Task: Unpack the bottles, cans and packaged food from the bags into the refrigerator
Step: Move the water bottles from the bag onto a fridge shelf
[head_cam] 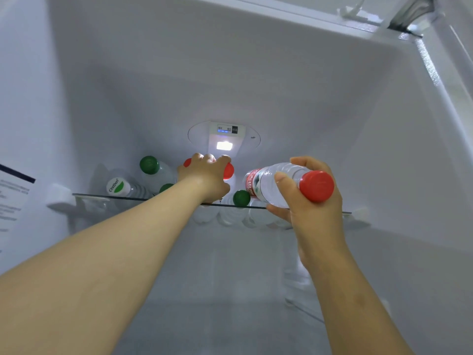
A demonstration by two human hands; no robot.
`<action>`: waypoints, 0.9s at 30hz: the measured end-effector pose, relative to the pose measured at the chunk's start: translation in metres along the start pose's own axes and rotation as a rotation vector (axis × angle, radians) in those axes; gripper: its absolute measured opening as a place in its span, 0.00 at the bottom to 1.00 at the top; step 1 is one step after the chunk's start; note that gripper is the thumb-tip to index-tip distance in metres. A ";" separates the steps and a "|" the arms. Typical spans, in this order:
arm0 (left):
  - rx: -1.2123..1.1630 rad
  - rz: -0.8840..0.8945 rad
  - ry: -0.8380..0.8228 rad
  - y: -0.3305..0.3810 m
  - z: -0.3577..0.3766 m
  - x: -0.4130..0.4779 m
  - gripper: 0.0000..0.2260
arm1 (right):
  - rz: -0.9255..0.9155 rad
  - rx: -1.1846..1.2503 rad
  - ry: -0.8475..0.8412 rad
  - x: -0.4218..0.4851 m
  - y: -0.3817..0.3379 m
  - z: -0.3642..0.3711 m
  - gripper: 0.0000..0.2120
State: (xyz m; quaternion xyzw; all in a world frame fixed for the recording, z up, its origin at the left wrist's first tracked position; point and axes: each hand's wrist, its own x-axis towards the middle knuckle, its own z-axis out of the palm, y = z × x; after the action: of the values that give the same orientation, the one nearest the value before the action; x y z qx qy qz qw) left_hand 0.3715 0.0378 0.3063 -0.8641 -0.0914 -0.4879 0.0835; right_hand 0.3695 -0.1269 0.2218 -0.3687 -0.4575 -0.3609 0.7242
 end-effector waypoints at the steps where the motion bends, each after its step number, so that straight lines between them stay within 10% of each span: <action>1: -0.023 0.001 -0.010 0.000 -0.001 -0.001 0.23 | -0.006 -0.019 -0.006 0.002 -0.001 0.001 0.15; 16: -0.101 0.017 0.003 -0.004 -0.001 -0.002 0.23 | -0.013 -0.614 -0.025 0.066 0.037 0.017 0.17; 27: -0.107 0.023 -0.011 -0.004 -0.003 -0.004 0.23 | 0.548 -0.409 -0.253 0.087 0.037 0.022 0.17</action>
State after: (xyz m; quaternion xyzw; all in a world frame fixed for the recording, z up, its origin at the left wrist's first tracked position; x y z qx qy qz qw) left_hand 0.3663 0.0405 0.3046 -0.8710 -0.0555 -0.4863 0.0426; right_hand 0.4204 -0.1062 0.3019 -0.6565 -0.3462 -0.1891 0.6430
